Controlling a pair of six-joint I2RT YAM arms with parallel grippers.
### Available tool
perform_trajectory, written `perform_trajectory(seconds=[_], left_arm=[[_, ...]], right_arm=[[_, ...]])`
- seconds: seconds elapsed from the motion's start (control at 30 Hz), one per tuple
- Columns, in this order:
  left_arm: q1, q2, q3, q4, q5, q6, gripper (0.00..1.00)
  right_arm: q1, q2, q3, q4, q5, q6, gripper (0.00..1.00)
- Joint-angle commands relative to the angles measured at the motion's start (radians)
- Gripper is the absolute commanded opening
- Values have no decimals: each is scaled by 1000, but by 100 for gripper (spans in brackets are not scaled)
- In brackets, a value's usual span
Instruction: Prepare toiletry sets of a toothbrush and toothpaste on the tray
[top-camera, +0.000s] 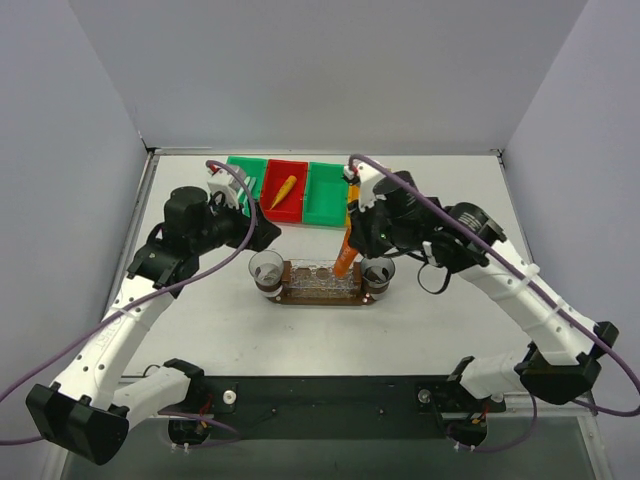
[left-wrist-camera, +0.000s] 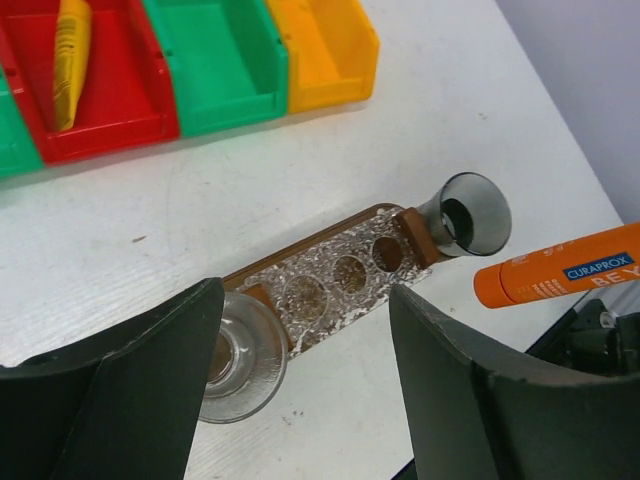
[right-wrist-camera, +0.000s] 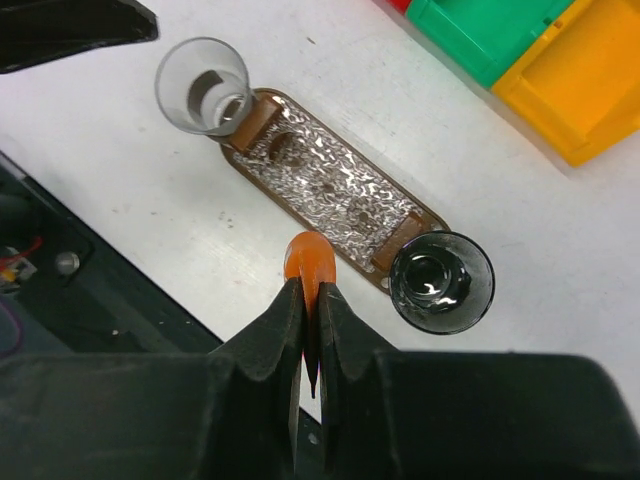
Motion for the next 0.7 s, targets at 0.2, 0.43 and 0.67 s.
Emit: perform_trajectory(seconds=[0.2,0.43,0.67], left_arm=[[3,20,38,-25,-85,34,78],[17,19,28,-17,-87,23,78],[20,14,27,-20,-82,18,77]], right_arm=[[79,115,-57,98,267,-19,0],[79,139,-114,155,261,-25,0],[70,146,-175,209,244,-24,0]])
